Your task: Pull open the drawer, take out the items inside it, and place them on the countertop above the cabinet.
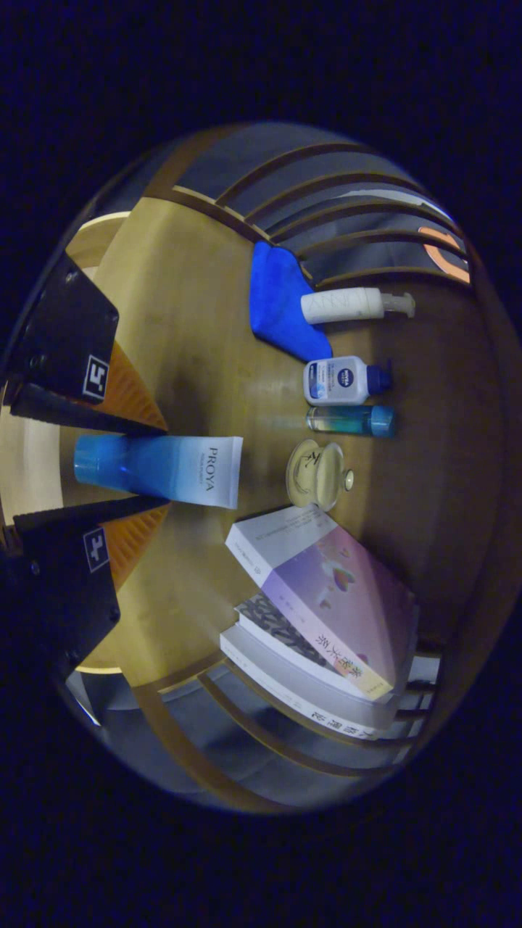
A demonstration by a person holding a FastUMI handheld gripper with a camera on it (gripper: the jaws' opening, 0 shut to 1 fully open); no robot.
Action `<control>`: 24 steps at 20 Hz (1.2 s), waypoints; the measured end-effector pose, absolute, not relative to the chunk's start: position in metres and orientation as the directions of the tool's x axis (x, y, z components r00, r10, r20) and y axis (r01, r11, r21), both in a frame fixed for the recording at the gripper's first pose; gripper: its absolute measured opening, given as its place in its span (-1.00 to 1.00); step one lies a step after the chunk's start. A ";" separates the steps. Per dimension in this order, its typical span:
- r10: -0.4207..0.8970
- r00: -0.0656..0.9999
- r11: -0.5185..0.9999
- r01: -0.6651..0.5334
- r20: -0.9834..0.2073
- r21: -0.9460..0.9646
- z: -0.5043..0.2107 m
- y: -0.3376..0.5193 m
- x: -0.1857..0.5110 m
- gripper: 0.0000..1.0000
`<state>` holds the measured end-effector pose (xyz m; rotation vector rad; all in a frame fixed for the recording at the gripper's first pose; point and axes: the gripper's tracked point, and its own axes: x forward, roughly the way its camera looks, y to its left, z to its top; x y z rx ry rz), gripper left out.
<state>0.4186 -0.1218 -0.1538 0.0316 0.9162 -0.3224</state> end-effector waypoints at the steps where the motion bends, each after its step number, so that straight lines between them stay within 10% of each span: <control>1: -0.254 0.574 0.954 0.282 -0.779 -0.104 -0.153 -0.121 0.419 0.05; 24: -0.097 0.789 0.995 0.089 -0.606 -0.043 -0.055 -0.043 0.203 0.63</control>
